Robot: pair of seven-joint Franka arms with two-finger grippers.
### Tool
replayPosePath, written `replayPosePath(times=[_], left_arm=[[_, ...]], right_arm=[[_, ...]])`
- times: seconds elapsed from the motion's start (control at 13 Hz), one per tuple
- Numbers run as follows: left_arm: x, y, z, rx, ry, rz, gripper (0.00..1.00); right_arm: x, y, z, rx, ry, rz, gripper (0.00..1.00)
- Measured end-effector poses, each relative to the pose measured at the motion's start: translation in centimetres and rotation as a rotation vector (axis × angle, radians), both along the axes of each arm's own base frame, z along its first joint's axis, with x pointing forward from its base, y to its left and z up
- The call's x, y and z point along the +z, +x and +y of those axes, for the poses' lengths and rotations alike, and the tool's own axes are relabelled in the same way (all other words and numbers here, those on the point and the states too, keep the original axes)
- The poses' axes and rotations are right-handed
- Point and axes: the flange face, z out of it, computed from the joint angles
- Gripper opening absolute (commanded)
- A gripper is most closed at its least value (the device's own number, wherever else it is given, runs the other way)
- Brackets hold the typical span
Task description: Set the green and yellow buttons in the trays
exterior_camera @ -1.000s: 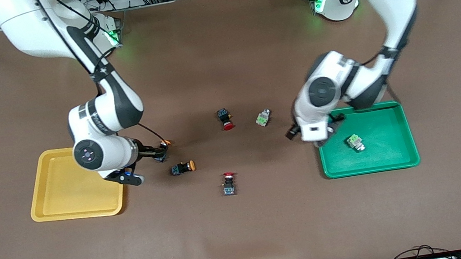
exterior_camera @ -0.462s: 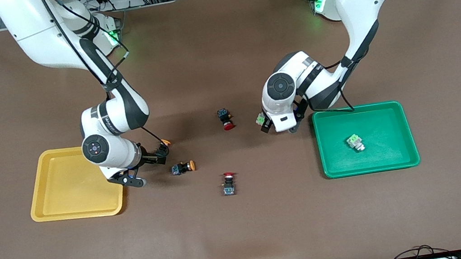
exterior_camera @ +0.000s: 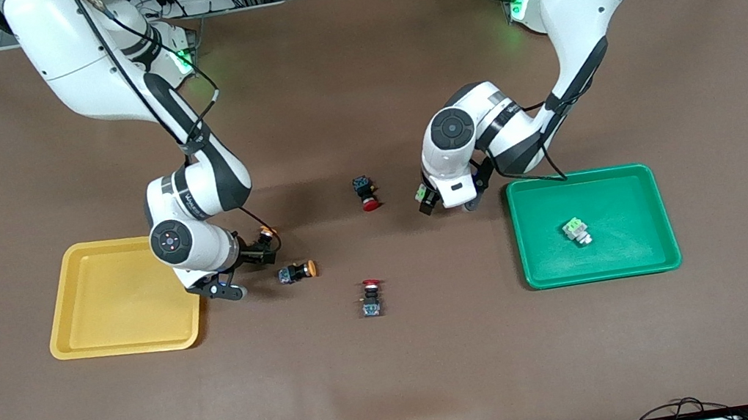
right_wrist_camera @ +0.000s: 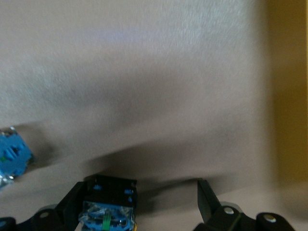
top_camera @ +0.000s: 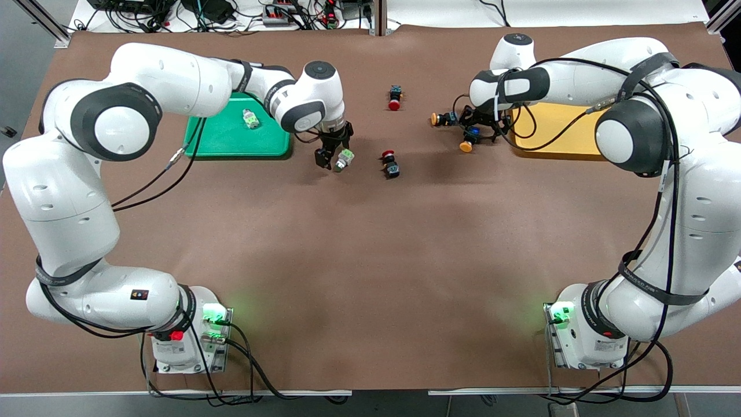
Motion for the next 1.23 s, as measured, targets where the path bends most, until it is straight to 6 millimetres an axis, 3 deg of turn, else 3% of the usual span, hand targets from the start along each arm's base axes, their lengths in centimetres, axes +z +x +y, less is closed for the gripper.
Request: replayPosePath(times=[0.08,0.23,0.31,0.38,0.46,0.69,0.85,0.92,1.0,1.08,1.23], left_arm=[[-0.3,-0.3,0.0,0.003,-0.012,-0.004,1.0],[-0.5,-0.5,0.1,0.006,-0.035,-0.014,1.0],[-0.6,-0.4,0.1,0.007,-0.04,-0.018,1.0],[-0.5,-0.5,0.0,0.007,-0.042,-0.019,1.0],[-0.5,-0.5,0.0,0.007,-0.044,-0.02,1.0],[-0.6,-0.6,-0.1,0.006,-0.047,-0.02,0.77],[-0.5,-0.6,-0.2,0.004,-0.053,-0.024,0.7],[-0.5,-0.6,-0.3,0.004,-0.057,-0.027,0.47],[-0.4,-0.5,-0.3,0.004,-0.062,-0.03,0.14],[-0.4,-0.5,-0.4,0.005,-0.065,-0.033,0.0],[-0.3,-0.2,-0.2,0.009,-0.066,-0.036,0.0]], right_arm=[[-0.1,-0.2,0.3,0.001,-0.001,0.003,0.94],[0.1,-0.5,1.2,0.006,-0.002,0.001,0.32],[0.1,-0.6,1.4,0.008,-0.002,0.0,0.09],[0.4,-0.6,1.5,0.009,0.0,-0.004,0.0],[0.7,-0.6,1.6,0.01,0.002,-0.006,0.0],[1.5,-0.8,1.6,0.027,0.006,-0.003,0.0],[3.2,-0.6,1.7,0.058,0.018,-0.007,0.0],[4.5,-0.4,1.7,0.084,0.026,-0.01,0.0],[5.9,-0.1,1.5,0.115,0.033,-0.006,0.0],[7.2,0.5,0.8,0.145,0.038,0.008,0.0],[9.8,2.5,-2.5,0.201,0.06,0.032,0.0]])
